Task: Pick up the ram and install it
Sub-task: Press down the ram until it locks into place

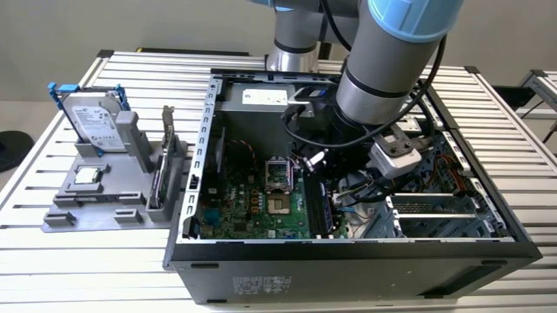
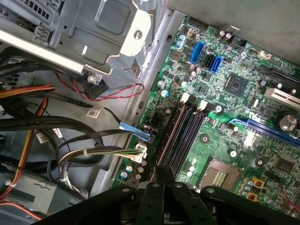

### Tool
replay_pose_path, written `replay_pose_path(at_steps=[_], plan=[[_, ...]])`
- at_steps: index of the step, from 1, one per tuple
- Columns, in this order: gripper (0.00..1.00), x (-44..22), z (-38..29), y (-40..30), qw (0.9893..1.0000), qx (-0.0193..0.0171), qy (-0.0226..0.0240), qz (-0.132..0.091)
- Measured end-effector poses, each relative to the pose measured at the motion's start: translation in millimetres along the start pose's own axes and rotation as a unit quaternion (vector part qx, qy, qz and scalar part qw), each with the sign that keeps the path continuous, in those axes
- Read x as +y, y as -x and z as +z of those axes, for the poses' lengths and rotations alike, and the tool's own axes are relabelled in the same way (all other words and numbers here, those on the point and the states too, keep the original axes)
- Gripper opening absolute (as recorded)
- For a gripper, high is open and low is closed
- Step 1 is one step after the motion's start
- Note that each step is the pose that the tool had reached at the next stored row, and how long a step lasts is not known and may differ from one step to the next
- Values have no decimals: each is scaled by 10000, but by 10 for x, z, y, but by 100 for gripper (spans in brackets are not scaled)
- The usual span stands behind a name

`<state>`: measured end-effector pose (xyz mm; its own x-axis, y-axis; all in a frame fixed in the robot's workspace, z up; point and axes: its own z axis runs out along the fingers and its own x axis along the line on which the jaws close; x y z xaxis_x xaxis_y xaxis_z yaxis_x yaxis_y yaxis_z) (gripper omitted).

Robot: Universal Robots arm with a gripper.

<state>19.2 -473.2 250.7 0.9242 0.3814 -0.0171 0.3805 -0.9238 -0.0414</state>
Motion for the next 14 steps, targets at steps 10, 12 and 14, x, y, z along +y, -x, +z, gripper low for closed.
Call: replay_pose_path(at_steps=[10, 12, 14], plan=[[0, 0, 0, 0, 9995, -13, 5, -307], [0, 0, 0, 0, 9990, -18, 7, -437], [0, 0, 0, 0, 9983, -24, 10, -575]])
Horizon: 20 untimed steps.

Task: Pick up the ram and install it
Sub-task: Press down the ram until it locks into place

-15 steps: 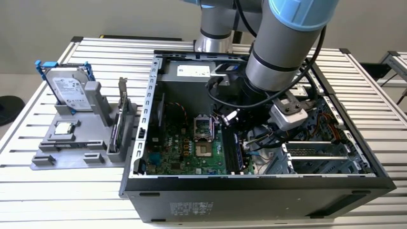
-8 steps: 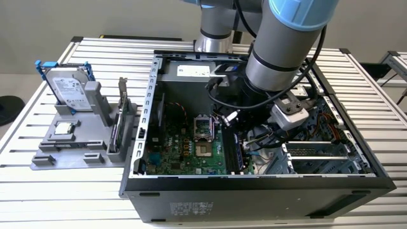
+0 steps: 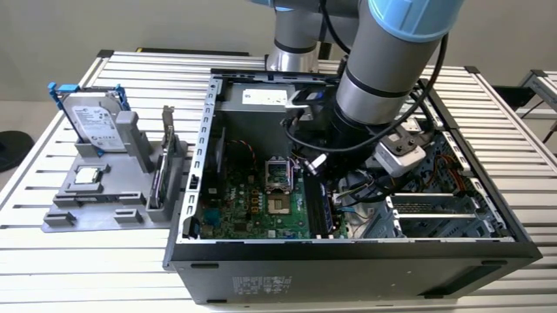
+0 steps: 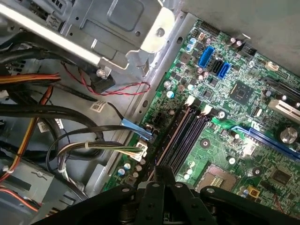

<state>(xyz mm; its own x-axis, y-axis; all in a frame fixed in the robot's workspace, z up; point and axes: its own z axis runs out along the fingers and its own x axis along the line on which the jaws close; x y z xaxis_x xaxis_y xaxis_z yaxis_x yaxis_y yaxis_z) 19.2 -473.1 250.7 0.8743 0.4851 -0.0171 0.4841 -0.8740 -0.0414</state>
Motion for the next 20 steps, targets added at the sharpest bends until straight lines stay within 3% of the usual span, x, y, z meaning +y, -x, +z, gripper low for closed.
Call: replay_pose_path(at_steps=[4, 8, 13, 20], plan=[[0, -1, 1, 0, 9995, -13, 5, -330], [0, -2, 0, -1, 9977, -28, 11, -679], [0, -3, 0, -1, 9946, -43, 18, -1035], [0, -3, 0, -2, 9890, -61, 25, -1475]])
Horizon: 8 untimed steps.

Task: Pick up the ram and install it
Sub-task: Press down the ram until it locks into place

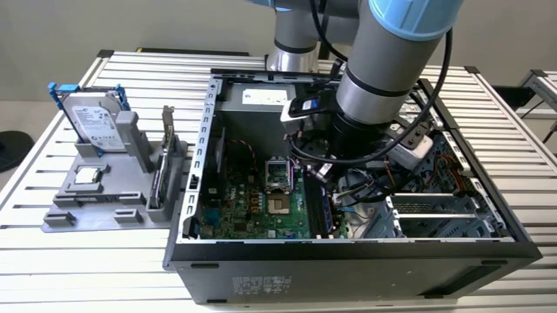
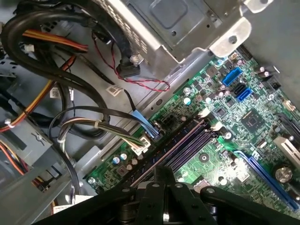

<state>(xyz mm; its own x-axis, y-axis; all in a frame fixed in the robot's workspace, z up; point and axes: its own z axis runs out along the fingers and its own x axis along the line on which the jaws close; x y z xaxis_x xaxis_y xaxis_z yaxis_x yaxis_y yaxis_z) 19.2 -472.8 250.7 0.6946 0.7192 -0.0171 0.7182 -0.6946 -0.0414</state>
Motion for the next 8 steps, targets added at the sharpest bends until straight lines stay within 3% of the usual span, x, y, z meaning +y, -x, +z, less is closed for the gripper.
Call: replay_pose_path(at_steps=[8], plan=[[0, 0, 0, 0, 9991, -17, 7, -419]])
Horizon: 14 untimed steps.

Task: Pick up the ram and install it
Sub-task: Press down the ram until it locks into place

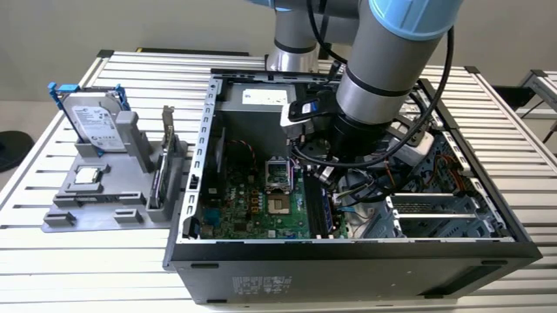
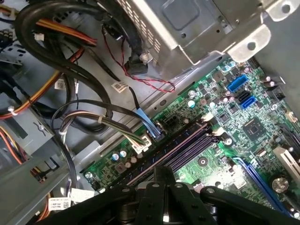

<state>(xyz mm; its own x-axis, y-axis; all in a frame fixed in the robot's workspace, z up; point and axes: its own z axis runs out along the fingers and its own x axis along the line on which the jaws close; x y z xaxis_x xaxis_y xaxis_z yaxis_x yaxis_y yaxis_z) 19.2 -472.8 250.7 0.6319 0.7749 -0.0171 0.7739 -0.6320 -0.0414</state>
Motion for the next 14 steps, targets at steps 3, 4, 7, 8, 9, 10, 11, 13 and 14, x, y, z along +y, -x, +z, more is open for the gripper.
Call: replay_pose_path(at_steps=[3, 4, 7, 8, 9, 10, 11, 13, 14], plan=[[0, 0, 0, 0, 9999, -6, 2, -145], [0, 0, 0, 0, 9998, -8, 3, -193], [0, 0, 0, 0, 9994, -14, 6, -332], [0, 0, 0, 0, 9993, -16, 6, -380], [0, 0, 0, 0, 9991, -18, 7, -421], [0, 0, 0, 0, 9989, -19, 8, -467], [0, 0, 0, 0, 9987, -21, 8, -507], [0, 0, 0, 0, 9982, -25, 10, -594], [0, 0, 0, 0, 9980, -27, 11, -639]])
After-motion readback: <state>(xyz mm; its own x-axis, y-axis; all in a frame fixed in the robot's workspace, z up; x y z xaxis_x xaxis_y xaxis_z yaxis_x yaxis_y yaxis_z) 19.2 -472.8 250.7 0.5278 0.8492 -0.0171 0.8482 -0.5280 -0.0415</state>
